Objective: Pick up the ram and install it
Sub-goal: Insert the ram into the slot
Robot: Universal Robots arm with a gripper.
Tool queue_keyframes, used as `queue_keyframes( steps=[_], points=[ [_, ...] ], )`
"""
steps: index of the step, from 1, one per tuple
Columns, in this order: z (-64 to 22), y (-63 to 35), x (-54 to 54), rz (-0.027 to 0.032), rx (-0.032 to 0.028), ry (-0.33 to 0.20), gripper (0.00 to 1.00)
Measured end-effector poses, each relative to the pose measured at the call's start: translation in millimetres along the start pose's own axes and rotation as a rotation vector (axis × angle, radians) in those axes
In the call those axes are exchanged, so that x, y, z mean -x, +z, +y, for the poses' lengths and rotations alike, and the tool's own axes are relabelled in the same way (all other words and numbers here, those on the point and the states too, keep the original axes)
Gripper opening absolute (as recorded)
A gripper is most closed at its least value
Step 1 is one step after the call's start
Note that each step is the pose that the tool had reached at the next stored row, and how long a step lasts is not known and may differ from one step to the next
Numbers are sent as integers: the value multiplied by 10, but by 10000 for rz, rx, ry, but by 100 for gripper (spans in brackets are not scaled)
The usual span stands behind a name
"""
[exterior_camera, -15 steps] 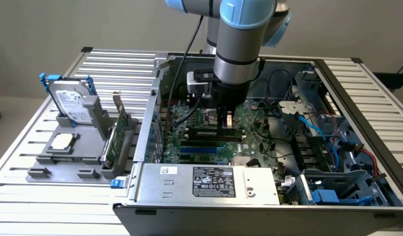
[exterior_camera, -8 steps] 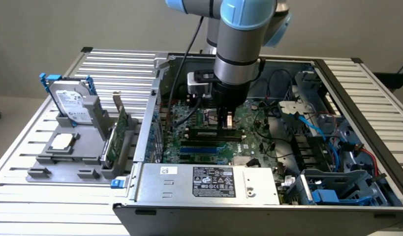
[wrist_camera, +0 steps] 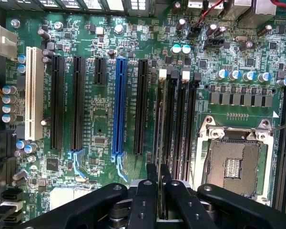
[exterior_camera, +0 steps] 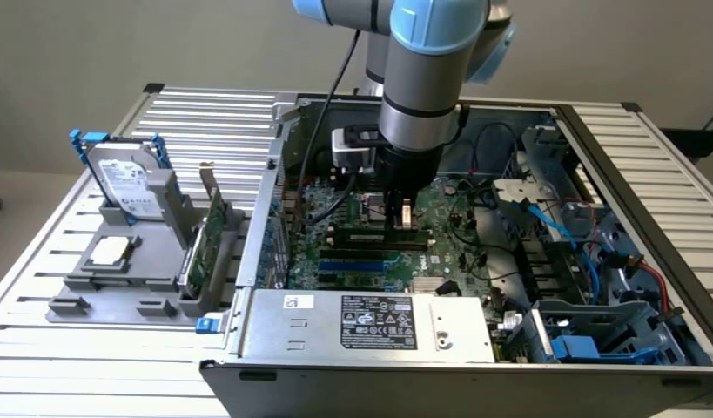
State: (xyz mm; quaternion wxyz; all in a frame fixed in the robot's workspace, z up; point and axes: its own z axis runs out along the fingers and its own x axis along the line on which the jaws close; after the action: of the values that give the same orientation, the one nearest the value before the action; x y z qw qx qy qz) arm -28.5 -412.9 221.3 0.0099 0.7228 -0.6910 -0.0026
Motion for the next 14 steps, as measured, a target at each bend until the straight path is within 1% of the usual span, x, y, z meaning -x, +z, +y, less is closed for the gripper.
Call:
queue_keyframes(
  steps=[14],
  points=[
    [11, -3, 13, -2, 1, -10, 14]
  ],
)
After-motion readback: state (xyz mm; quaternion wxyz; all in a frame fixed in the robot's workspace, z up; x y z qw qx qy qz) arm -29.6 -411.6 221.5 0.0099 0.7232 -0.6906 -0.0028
